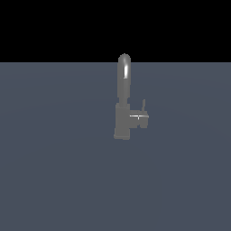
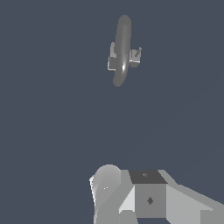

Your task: Turn on the faucet by rotating a designated handle.

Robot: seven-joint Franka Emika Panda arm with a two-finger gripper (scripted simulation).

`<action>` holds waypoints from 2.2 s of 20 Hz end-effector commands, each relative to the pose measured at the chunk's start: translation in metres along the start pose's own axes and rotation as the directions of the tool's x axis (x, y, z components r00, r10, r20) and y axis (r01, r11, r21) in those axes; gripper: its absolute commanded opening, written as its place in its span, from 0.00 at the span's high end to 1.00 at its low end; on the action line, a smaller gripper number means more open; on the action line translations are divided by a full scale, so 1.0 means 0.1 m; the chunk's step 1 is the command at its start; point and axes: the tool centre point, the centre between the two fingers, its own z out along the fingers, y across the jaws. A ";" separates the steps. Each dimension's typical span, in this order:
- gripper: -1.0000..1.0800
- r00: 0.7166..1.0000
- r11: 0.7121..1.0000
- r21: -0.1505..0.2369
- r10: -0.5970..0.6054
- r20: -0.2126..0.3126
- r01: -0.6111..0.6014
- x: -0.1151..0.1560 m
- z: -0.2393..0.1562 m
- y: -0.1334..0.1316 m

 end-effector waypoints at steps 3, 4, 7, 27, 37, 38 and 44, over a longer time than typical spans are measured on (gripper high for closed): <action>1.00 1.000 1.000 0.001 0.001 0.001 -0.001 0.01 0.00 0.00; 1.00 1.000 1.000 0.003 0.003 0.003 -0.003 0.01 0.00 0.00; 1.00 1.000 1.000 0.012 0.011 0.011 -0.012 0.05 0.00 0.00; 1.00 0.954 0.952 0.198 0.187 0.233 -0.235 0.90 0.18 0.09; 1.00 0.875 0.867 0.293 0.272 0.401 -0.404 1.46 0.42 0.23; 1.00 0.865 0.856 0.301 0.278 0.418 -0.421 1.52 0.46 0.24; 1.00 0.795 0.781 0.339 0.308 0.522 -0.525 1.84 0.66 0.35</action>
